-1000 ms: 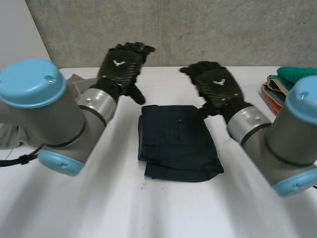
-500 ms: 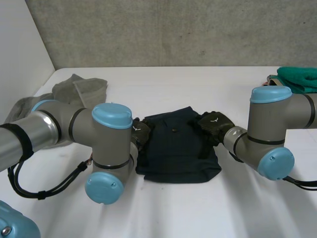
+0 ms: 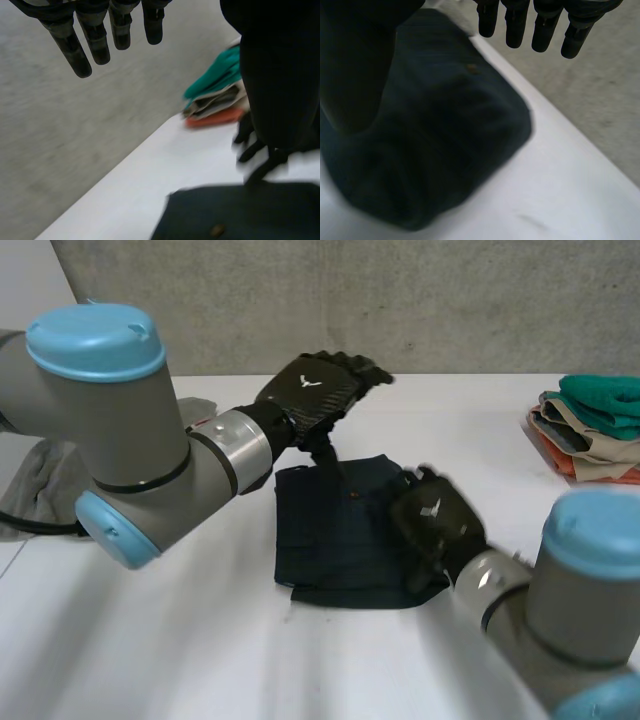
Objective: Fold the laundry.
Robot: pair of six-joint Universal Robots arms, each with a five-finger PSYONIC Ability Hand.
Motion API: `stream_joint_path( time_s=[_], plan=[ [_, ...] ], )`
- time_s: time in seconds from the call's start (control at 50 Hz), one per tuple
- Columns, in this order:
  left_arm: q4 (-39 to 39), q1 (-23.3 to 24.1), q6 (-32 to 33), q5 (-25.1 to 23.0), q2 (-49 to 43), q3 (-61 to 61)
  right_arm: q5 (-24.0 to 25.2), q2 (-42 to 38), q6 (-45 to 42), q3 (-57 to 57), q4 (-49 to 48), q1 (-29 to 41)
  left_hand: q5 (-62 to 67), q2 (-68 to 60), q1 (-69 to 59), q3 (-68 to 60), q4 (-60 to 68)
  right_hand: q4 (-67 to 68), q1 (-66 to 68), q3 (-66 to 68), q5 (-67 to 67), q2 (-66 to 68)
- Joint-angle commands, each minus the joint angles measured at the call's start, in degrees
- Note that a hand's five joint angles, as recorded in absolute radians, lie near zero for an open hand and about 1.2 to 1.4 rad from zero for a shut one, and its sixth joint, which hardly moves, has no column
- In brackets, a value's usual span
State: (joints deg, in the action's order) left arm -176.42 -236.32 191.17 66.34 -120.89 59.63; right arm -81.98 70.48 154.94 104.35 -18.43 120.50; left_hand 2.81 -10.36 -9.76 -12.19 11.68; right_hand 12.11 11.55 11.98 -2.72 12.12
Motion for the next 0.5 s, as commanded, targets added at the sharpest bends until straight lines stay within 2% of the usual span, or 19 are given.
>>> stream_joint_path(
  time_s=[0.02, 0.14, 0.24, 0.36, 0.44, 0.48, 0.5],
  plan=[
    [1.08, -1.25, -4.93, -7.8, -0.4, -0.92, -0.46, -7.1, 0.28, 4.55, -11.96, 2.9, -1.59, -0.86, -1.46, 0.96, -0.46, -2.11, -1.55, -1.98, 2.72, -2.12],
    [1.08, -0.9, -4.76, -7.36, -0.66, -0.39, -3.09, -12.89, -0.42, 0.96, -21.28, 3.25, -1.59, -0.86, -1.46, 0.96, -0.46, -2.11, -1.55, -1.98, 2.72, -2.12],
    [1.08, -0.99, -4.76, -7.19, -0.93, -0.21, -5.56, -16.86, -1.04, -3.01, -23.84, 3.34, -1.59, -0.86, -1.46, 0.96, -0.46, -2.11, -1.55, -1.98, 2.72, -2.12],
    [1.08, -1.16, -4.93, -7.1, -1.02, -0.21, -6.27, -19.67, -1.22, -7.4, -24.54, 3.34, -1.59, -0.87, -1.46, 0.96, -0.46, 0.48, 1.04, 0.6, 0.14, 0.47],
    [1.08, -1.25, -4.93, -7.1, -1.02, -0.21, -6.0, -21.17, -1.48, -11.0, -23.75, 3.34, -1.42, -1.03, -1.63, 0.79, -0.29, 23.64, 24.2, 23.76, -23.02, 23.63],
    [1.08, -1.25, -5.02, -7.1, -1.02, -0.21, -5.65, -21.61, -1.48, -12.41, -23.75, 3.25, -1.59, -0.87, -1.46, 0.96, -0.46, 63.4, 63.96, 63.52, -62.79, 63.39],
    [1.08, -1.25, -5.02, -7.1, -1.02, -0.21, -5.65, -21.61, -1.31, -13.02, -23.75, 3.16, -1.59, -0.86, -1.46, 0.96, -0.46, 67.85, 68.41, 67.97, -67.23, 67.84]
  ],
)
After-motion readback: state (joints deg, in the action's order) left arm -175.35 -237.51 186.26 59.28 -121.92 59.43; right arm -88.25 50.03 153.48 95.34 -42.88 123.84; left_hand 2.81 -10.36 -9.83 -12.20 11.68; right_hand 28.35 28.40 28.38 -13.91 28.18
